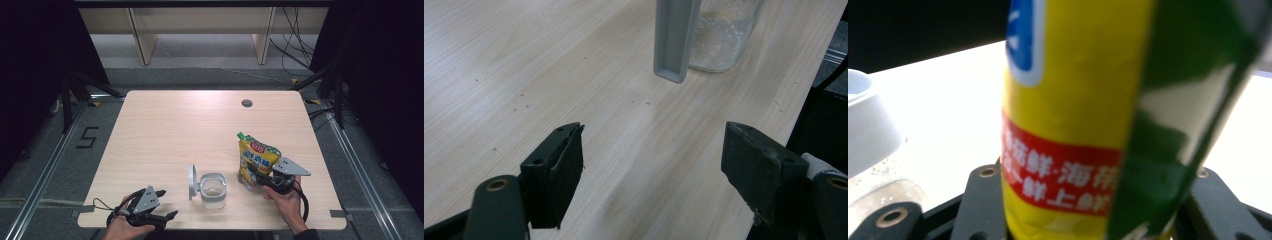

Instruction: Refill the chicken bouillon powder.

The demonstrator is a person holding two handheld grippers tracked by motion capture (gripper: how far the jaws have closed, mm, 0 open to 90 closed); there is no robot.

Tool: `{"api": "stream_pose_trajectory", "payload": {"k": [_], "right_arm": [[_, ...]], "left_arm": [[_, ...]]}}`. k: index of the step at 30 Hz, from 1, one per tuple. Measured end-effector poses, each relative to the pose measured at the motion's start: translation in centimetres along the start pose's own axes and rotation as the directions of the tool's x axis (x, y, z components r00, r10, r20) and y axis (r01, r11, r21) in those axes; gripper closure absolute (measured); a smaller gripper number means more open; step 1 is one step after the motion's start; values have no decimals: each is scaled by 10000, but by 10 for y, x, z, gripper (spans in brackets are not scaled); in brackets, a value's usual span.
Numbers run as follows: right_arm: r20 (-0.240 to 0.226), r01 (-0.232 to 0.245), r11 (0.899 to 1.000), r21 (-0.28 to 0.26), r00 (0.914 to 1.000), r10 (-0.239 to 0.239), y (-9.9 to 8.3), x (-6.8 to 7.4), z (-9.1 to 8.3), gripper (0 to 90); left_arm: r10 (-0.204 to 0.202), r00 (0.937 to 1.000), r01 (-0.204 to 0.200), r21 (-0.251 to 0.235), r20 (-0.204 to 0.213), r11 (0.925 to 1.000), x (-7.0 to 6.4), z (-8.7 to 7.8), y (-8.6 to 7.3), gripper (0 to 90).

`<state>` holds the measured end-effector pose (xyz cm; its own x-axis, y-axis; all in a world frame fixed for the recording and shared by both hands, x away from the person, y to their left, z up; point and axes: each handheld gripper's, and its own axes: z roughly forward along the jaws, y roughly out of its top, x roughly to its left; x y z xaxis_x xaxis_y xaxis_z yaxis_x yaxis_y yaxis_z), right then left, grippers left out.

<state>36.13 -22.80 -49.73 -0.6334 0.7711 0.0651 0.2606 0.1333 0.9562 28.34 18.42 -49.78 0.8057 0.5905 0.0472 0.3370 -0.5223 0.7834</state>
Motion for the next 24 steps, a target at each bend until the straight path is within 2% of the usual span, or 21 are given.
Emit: {"api": "stream_pose_trajectory", "payload": {"k": [2,3,4,5,6,8,11,12,13,14,15,16,17,18,20,22,24], "right_arm": [[-34,361,9993,31,9993,-361,1,-4,-3,534],[122,98,9999,25,9999,-99,1,-1,-5,534],[149,366,9993,89,9992,-367,2,-4,-8,535],[227,176,9998,126,9996,-179,2,-2,-11,536],[146,462,9987,204,9988,-465,4,-6,-15,536],[338,162,9999,48,9993,-164,4,-4,-19,537],[372,611,9981,-118,9975,-607,11,-2,-28,537],[464,689,9976,-37,9966,-687,13,0,-31,537],[412,648,9977,-204,9971,-640,15,5,-32,537],[559,1252,9920,-182,9907,-1240,19,7,-35,538],[684,1877,9820,-188,9802,-1861,21,6,-36,537],[630,2010,9793,-241,9779,-1991,23,12,-37,537],[612,2237,9746,-1,9728,-2233,24,16,-38,537],[460,2123,9771,-99,9763,-2117,23,20,-38,537],[288,1962,9805,127,9801,-1965,23,27,-38,538],[14,2349,9718,224,9720,-2350,23,33,-38,539],[24,2434,9697,196,9699,-2435,24,40,-38,538]], "left_arm": [[-19,10000,19,31,28,10000,0,0,0,244],[-22,10000,22,32,32,10000,0,0,0,244],[9,10000,-9,28,-4,10000,0,0,0,244],[-20,10000,20,30,46,10000,0,0,0,244],[6,10000,-6,25,18,10000,0,0,0,244],[31,10000,-31,6,11,10000,1,0,0,244],[-39,10000,39,-78,26,10000,1,0,0,244],[-63,10000,63,-73,19,10000,1,0,0,244],[-66,10000,66,-23,16,10000,1,0,0,244],[-68,10000,68,-27,14,10000,1,0,0,244],[-129,9999,129,-76,40,9999,1,0,0,244],[-76,10000,76,-36,14,10000,1,0,0,244],[-110,9999,110,-129,5,9999,1,0,-1,244],[-93,10000,93,-104,-24,9999,1,1,-1,243],[-90,10000,90,-12,3,10000,2,-1,0,243],[-91,9999,91,-55,-61,9999,2,-2,0,242],[-357,9994,356,-361,-31,9987,1,0,-1,242]]}}
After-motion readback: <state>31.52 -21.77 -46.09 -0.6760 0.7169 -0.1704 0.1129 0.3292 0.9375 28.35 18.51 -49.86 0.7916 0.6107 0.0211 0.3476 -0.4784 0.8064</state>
